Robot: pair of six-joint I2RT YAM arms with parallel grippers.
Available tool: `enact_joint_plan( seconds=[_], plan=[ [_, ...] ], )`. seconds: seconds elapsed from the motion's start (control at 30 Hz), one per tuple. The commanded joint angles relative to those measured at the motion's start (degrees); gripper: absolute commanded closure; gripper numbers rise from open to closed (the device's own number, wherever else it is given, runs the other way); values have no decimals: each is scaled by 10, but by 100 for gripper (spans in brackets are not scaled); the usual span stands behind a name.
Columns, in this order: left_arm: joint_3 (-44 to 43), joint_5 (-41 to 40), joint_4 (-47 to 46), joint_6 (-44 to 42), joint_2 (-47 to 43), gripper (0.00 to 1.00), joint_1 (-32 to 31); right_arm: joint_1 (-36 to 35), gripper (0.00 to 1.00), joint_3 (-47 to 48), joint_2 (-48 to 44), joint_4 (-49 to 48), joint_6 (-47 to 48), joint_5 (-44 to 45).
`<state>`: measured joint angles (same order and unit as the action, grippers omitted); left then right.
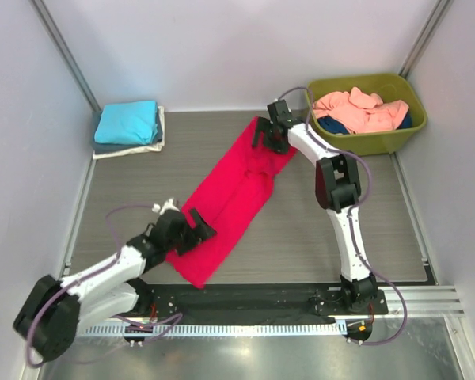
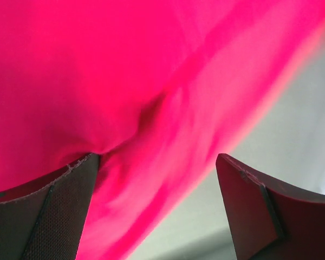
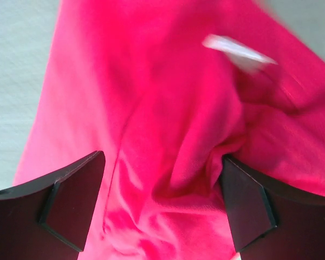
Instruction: Fold and stack the t-shirts
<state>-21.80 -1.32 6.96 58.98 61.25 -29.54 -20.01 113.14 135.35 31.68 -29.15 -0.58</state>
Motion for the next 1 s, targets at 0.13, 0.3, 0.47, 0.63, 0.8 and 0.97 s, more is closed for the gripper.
enact_joint_plan(
  seconds=[0.13, 0.3, 0.47, 0.63, 0.8, 0.97],
  plan=[
    [126, 17, 67, 266, -256, 9, -184, -19, 9, 270, 195, 52, 16, -107],
    [109, -15, 99, 265, -322, 8, -204, -20, 6, 274, 224, -83, -6, -201],
    [51, -11, 107, 207, -216, 5, -213, -32, 3, 331, 262, -173, -40, -262],
    [-45, -48, 161, 144, -156, 5, -251, -57, 0, 370, 243, -222, 20, -265],
    [-173, -201, 360, 76, -193, 0, -253, -58, 0, 246, 52, -225, 66, -218],
    [-240, -288, 459, 31, -201, 0, -233, -58, 0, 29, -141, -185, 52, -99]
  ],
)
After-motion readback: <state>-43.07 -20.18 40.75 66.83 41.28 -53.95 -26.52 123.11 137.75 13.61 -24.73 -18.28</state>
